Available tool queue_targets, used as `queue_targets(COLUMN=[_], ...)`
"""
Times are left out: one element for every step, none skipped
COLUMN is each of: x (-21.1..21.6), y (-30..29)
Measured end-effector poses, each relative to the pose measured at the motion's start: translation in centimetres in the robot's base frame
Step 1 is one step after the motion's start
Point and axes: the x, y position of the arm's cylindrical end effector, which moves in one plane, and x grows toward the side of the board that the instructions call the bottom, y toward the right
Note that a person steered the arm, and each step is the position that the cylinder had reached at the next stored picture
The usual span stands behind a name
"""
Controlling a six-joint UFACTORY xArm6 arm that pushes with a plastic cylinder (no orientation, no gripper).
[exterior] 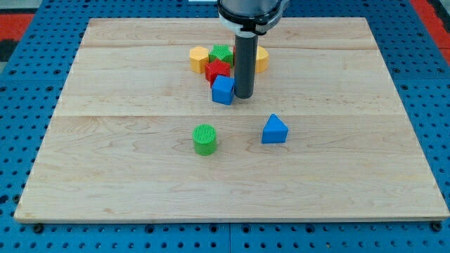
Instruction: Nudge the blue triangle down a bit
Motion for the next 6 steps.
queue_targets(x=[0.8, 0.9, 2.0, 5.7, 9.0, 10.5], y=[-0.1, 1.5, 5.9, 7.1, 7.1, 7.0])
